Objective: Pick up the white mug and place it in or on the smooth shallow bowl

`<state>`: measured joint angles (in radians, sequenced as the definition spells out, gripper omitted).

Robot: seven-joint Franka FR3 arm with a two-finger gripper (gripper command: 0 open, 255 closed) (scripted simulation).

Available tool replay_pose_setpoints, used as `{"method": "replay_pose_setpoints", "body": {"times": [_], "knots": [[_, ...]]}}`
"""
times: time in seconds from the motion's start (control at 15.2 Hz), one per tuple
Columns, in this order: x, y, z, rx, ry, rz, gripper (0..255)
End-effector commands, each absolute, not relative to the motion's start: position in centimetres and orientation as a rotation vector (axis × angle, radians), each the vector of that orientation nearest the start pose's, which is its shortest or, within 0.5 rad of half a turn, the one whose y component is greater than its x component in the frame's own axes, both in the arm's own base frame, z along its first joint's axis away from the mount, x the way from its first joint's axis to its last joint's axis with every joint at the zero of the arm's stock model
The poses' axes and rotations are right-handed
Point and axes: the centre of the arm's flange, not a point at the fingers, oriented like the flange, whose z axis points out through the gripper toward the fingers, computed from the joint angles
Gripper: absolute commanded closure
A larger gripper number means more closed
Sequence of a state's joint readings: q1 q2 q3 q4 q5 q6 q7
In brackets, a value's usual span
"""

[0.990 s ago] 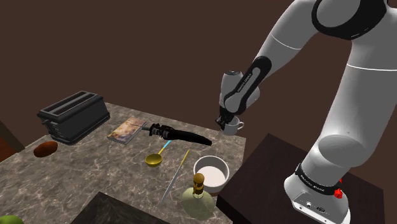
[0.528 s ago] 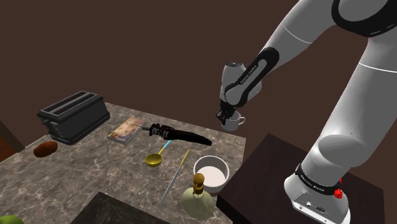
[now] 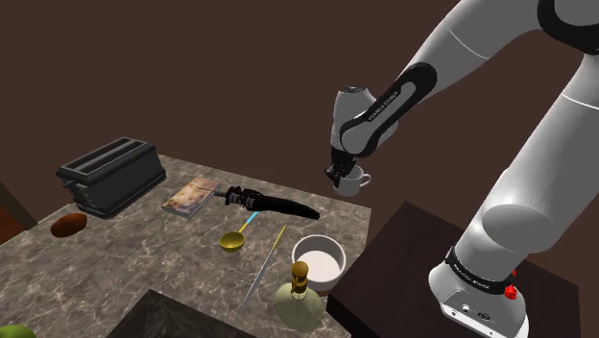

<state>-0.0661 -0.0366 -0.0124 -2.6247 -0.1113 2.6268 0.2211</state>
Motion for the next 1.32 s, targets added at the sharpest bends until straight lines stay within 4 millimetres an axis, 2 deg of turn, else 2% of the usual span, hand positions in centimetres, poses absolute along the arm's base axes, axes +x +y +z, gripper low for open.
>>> {"method": "replay_pose_setpoints", "body": {"times": [0.0, 1.12, 1.19, 1.25], "knots": [[42.5, -0.8, 26.6, -3.178, 0.327, -0.068, 255], [34.3, 20.1, 27.4, -3.178, 0.327, -0.068, 255], [33.6, 22.1, 27.5, -3.178, 0.327, -0.068, 255], [33.6, 22.1, 27.0, -3.178, 0.327, -0.068, 255]]}}
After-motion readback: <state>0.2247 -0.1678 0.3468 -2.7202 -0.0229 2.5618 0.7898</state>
